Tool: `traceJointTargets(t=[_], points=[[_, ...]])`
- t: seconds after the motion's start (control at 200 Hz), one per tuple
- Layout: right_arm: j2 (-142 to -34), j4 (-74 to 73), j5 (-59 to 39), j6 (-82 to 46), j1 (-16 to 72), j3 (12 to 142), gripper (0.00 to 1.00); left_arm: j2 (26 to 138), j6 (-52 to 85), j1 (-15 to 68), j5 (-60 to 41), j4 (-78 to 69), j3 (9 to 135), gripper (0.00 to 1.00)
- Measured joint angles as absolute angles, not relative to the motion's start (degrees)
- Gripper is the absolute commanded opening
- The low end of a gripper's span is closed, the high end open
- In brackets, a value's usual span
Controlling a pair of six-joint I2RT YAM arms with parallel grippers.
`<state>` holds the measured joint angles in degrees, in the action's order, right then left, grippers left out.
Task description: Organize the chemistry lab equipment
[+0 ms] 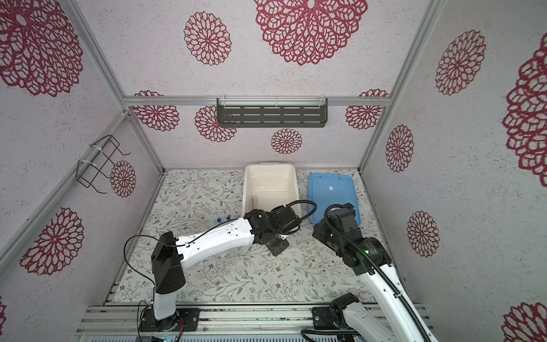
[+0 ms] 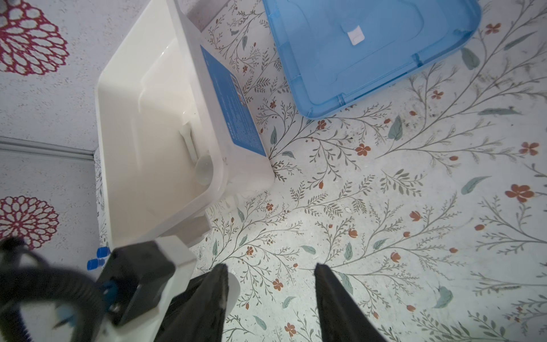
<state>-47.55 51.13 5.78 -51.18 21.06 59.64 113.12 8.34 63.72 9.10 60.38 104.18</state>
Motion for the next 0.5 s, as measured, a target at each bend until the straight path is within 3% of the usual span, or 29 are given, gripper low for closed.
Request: traceJointTargets(t=[0.305, 0.5], points=[[-48.1, 50.28, -1.04, -43.99, -5.41, 57.04, 0.55, 122.8, 2.48, 67.35, 7.4, 60.58, 108.64, 0.01], [-50.5, 47.81, -5.93, -42.06, -11.51, 52.4, 0.55, 129.82, 1.13, 67.4, 7.46, 64.14, 112.27, 0.01]])
